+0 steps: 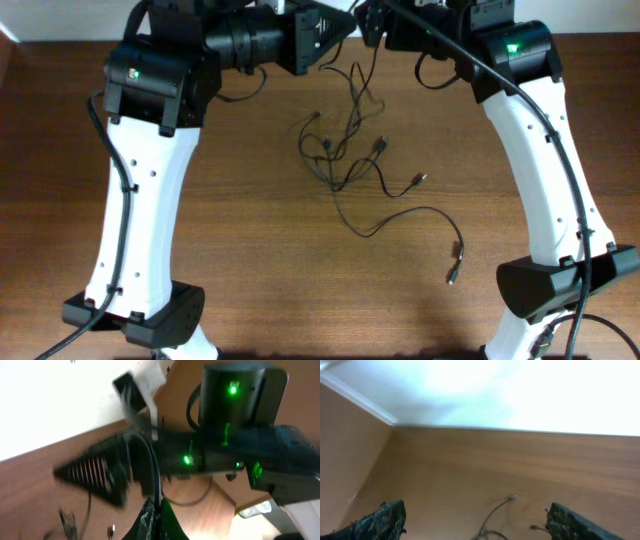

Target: Untangle cables

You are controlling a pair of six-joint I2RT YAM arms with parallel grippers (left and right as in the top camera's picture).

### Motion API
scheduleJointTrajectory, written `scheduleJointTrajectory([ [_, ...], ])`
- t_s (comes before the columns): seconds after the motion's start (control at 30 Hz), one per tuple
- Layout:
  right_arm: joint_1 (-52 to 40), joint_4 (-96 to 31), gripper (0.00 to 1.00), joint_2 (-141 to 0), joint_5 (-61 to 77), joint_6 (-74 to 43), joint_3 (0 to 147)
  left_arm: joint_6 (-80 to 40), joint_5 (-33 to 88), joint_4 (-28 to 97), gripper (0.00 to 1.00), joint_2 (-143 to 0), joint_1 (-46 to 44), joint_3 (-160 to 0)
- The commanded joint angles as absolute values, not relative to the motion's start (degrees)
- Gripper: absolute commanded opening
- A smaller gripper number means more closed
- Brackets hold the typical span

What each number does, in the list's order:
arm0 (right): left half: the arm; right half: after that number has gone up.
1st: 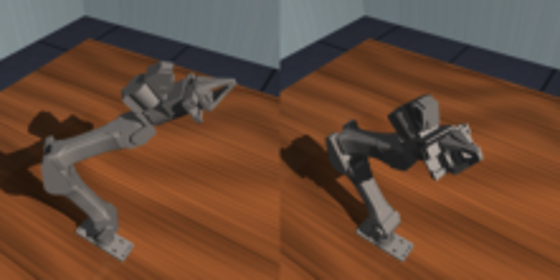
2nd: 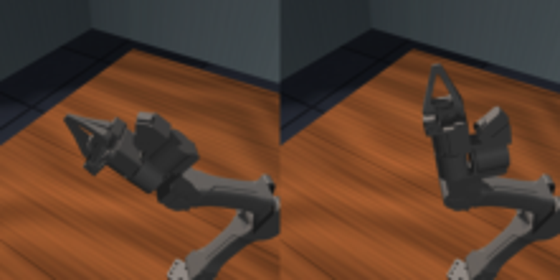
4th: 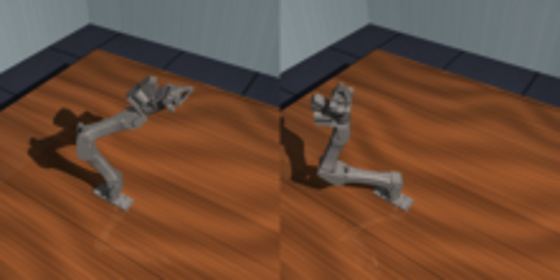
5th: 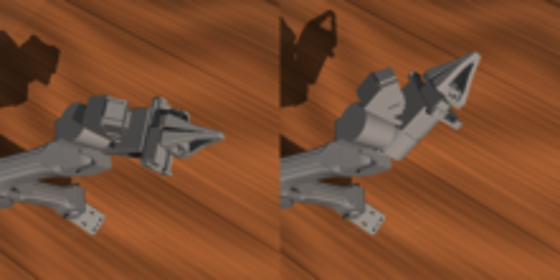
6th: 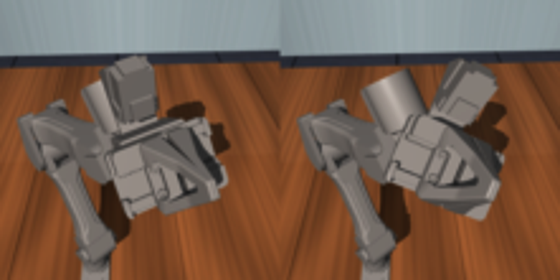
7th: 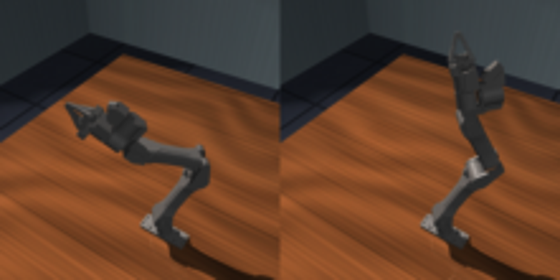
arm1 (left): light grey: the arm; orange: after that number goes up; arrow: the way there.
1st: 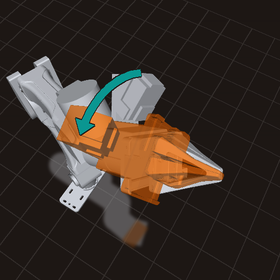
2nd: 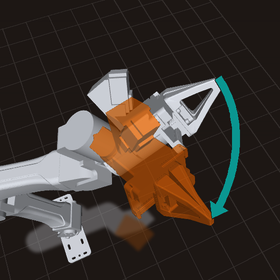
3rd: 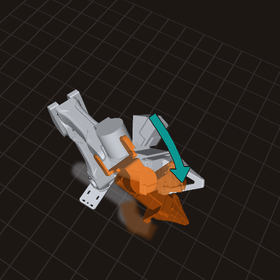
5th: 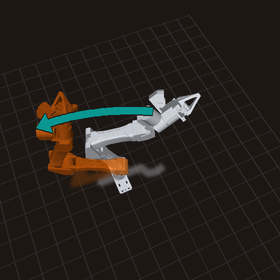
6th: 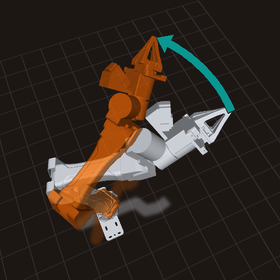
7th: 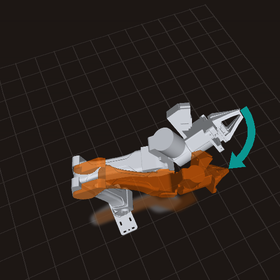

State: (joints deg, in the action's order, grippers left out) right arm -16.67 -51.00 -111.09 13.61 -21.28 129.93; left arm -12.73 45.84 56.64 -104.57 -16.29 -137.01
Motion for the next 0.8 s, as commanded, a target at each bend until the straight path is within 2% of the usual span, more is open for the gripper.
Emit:
scheduleJointTrajectory([
  [0.0, -15.9, -48.9, 0.92, -109.1, -2.3, -26.0, 130.3, -12.8, 42.9, 60.1, 0.00, -103.5, -13.7, -137.9],
  [0.23, -12.6, -48.5, 0.92, -102.2, -5.0, -26.0, 130.3, -10.1, 32.4, 66.4, 0.00, -103.5, -11.8, -137.9],
  [0.37, -11.9, -48.8, 0.91, -96.4, -5.0, -25.7, 130.3, -9.1, 21.3, 71.2, 0.00, -103.7, -11.8, -137.7],
  [0.47, -11.9, -50.7, 0.73, -92.6, -4.8, -22.7, 130.3, -9.1, 11.1, 73.9, 0.00, -104.6, -11.8, -137.6],
  [0.5, -11.7, -51.5, 0.60, -91.0, -4.8, -21.5, 130.3, -9.1, 5.6, 74.4, 0.00, -104.9, -11.8, -137.4],
  [0.53, -11.5, -52.0, 0.52, -90.0, -4.8, -21.4, 130.3, -9.1, 3.0, 74.4, 0.00, -105.0, -11.8, -136.9],
  [0.6, -10.8, -53.3, 0.28, -87.9, -3.7, -21.4, 130.3, -9.1, 0.6, 74.2, 0.00, -105.1, -11.8, -136.0],
  [0.67, -9.9, -55.4, 0.26, -86.8, 2.2, -19.5, 130.3, -9.1, 0.6, 74.1, 0.00, -105.3, -11.9, -135.8],
  [0.77, -9.6, -60.1, 0.30, -87.6, 6.0, -19.1, 130.3, -9.1, 1.4, 72.8, 0.00, -105.3, -12.0, -135.9],
])
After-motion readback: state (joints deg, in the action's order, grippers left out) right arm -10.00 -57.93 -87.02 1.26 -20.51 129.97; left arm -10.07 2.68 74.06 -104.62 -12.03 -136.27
